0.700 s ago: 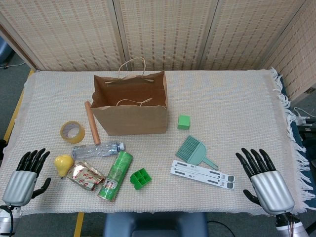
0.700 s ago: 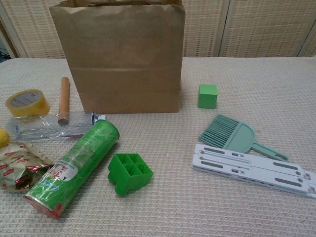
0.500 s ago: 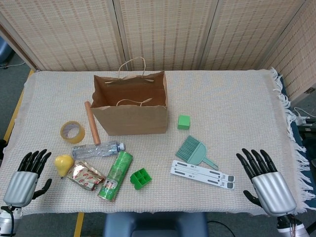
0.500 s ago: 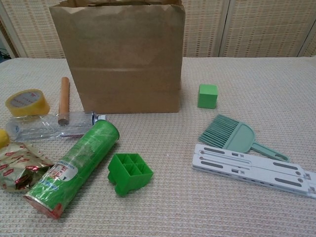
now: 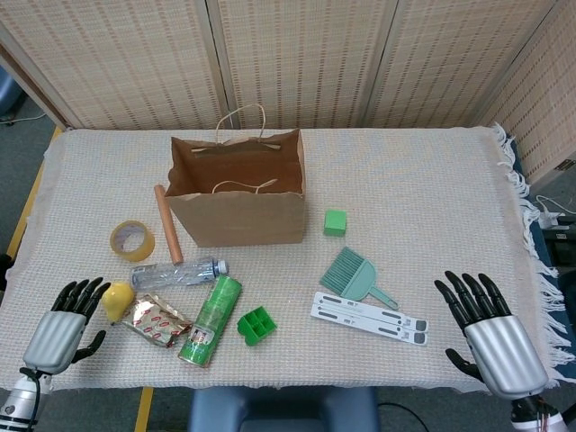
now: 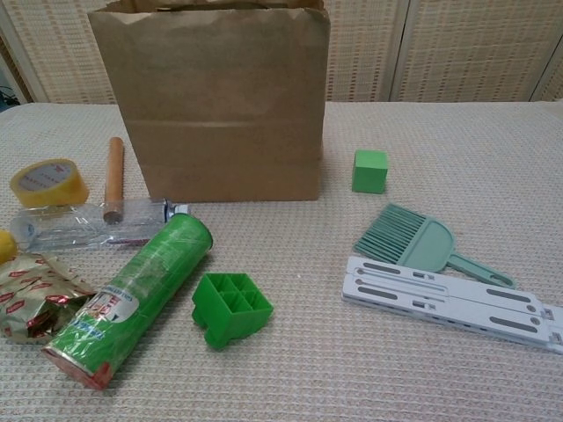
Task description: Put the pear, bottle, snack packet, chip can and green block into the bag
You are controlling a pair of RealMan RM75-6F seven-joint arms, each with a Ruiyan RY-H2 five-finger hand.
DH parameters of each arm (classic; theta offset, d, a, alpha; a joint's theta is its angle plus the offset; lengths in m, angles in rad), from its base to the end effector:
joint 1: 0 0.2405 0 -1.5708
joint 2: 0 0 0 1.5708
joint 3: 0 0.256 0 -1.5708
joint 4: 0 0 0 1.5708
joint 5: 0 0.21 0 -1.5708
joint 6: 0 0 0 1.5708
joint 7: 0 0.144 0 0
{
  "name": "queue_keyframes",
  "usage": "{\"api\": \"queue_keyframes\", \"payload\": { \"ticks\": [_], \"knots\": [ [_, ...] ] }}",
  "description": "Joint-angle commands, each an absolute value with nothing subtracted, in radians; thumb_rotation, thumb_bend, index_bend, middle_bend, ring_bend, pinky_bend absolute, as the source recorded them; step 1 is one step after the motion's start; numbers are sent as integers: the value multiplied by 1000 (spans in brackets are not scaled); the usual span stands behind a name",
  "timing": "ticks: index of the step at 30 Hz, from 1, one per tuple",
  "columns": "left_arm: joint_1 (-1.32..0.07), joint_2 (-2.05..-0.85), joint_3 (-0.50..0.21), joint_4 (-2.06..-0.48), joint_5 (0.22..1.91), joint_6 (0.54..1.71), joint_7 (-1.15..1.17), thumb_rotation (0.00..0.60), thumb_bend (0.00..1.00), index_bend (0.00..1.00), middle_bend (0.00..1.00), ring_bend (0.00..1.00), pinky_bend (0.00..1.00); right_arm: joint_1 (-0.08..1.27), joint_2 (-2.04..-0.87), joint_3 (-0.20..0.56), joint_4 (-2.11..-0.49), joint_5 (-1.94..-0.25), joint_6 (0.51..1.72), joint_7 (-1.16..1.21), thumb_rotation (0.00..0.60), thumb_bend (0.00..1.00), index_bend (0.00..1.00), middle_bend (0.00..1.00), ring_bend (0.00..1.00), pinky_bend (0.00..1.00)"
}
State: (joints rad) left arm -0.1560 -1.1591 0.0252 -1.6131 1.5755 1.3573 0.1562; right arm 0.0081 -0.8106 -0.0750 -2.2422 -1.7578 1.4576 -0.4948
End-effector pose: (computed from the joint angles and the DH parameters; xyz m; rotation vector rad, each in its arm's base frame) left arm -0.2974 0.1831 0.1152 -1.6530 -0.8644 -0.7827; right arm -0.1850 -0.1297 0.1819 1.6601 -0.7636 0.8142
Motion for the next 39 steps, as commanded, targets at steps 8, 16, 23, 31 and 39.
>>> {"api": "queue_keyframes", "payload": {
  "ticks": [8,16,23,31,39],
  "knots": [
    [-332,-1109,-7,-1736,1379,1030,339,600,370,1,0,0,85,11,-799,-77,-2251,-1777,1437,-480,600,59,0,0,0,0],
    [-396,-1132,-29,-1710,1277,961,421,600,371,1,0,0,96,10,-790,-73,-2252,-1775,1432,-467,600,59,0,0,0,0],
    [-435,-1142,-28,-1674,1196,921,483,600,345,0,0,0,88,9,-785,-71,-2252,-1774,1428,-458,600,59,0,0,0,0],
    [-488,-1142,-11,-1646,1089,862,563,600,343,0,0,0,97,10,-787,-65,-2253,-1767,1423,-458,600,59,0,0,0,0],
    [-520,-1165,8,-1600,999,838,597,600,350,23,0,0,211,14,-790,-58,-2254,-1751,1413,-460,600,59,0,0,0,0]
  ]
}}
